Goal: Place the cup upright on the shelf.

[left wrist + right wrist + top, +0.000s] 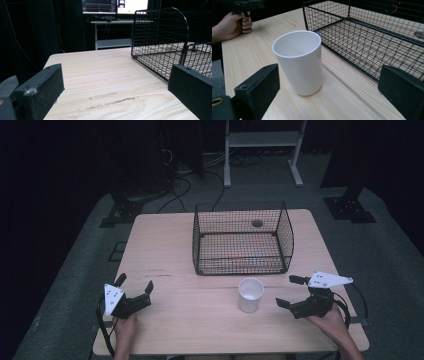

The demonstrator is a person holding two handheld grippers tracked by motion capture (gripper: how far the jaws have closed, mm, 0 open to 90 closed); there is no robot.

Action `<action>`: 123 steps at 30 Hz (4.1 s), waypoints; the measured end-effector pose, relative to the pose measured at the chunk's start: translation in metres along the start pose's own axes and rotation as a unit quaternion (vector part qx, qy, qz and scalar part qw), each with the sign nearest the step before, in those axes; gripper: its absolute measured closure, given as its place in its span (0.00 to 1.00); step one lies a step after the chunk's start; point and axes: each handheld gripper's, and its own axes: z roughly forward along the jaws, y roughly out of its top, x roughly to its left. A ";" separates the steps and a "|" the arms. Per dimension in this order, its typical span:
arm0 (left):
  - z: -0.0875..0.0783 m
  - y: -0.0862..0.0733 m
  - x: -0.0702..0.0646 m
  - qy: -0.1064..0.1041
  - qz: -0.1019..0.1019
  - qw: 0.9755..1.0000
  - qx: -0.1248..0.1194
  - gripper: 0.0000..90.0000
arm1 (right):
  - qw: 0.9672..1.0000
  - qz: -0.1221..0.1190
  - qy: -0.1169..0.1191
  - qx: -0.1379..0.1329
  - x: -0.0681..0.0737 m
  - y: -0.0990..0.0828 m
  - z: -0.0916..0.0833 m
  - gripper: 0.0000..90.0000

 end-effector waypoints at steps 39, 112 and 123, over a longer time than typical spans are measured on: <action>0.000 0.000 0.001 -0.001 -0.001 1.000 -0.001 0.00 | 0.996 -0.025 0.064 0.059 0.024 0.015 0.067 0.03; 0.000 0.000 0.000 -0.002 -0.001 1.000 -0.001 0.00 | 0.990 -0.044 0.123 0.052 -0.002 0.122 0.064 0.22; 0.000 0.000 0.001 -0.002 -0.003 1.000 -0.002 0.00 | 0.991 -0.045 0.122 0.045 -0.009 0.140 0.068 0.21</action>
